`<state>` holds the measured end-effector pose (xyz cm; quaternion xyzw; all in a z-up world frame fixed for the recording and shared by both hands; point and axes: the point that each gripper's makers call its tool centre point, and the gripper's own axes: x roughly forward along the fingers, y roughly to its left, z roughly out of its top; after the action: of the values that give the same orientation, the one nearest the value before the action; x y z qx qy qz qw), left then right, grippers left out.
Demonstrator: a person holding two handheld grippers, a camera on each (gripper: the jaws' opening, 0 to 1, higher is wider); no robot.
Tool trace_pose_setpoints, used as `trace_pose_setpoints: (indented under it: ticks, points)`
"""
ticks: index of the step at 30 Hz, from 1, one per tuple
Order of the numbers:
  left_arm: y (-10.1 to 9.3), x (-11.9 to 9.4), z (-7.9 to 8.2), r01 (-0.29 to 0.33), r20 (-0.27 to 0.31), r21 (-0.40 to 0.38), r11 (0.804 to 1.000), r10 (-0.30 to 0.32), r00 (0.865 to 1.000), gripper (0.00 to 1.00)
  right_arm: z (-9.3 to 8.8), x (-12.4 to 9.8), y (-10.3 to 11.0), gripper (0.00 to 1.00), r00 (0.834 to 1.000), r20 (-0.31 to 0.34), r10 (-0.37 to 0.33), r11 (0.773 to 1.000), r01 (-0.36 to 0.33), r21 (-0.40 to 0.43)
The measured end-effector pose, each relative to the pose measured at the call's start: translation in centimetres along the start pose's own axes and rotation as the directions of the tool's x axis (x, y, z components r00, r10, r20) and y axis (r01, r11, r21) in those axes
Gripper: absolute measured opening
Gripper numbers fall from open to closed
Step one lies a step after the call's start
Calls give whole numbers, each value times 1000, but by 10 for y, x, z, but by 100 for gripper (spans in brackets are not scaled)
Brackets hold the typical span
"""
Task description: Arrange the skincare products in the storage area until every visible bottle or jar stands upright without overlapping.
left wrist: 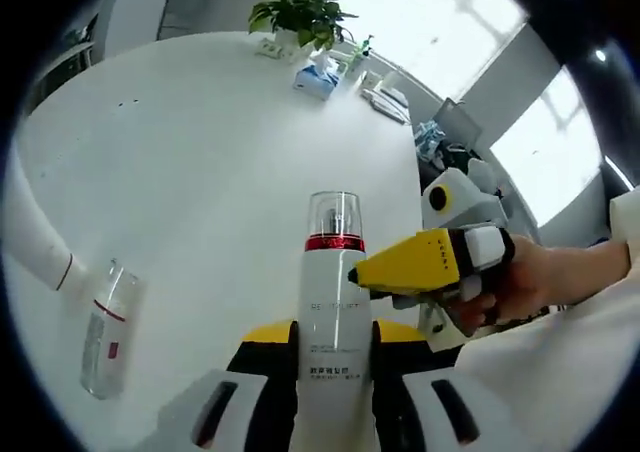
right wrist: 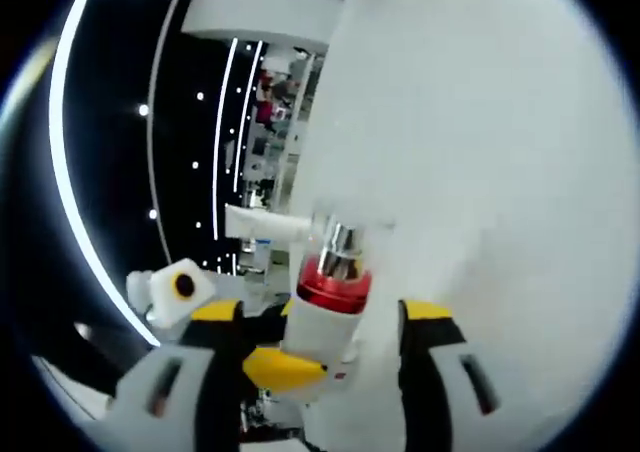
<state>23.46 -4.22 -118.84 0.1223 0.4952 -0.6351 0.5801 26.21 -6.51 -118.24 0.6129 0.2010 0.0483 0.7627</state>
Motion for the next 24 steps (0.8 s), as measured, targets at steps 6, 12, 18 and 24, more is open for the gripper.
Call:
trace_pose_setpoints:
  ticks: [6, 12, 18, 24]
  points:
    - [-11, 1, -5, -5, 20, 80, 997, 3, 1000, 25, 11, 4, 1, 42, 1000, 22, -21, 1000, 21, 6]
    - [-10, -9, -11, -41, 77, 115, 993, 32, 996, 25, 7, 5, 13, 32, 1000, -23, 19, 1000, -19, -17]
    - [-4, -17, -21, -105, 112, 146, 984, 89, 990, 26, -9, 16, 33, 31, 996, -90, 15, 976, -34, -216]
    - [2, -32, -28, -153, 175, 119, 981, 131, 976, 27, -28, 28, 55, 30, 984, -179, -1, 900, -77, -430]
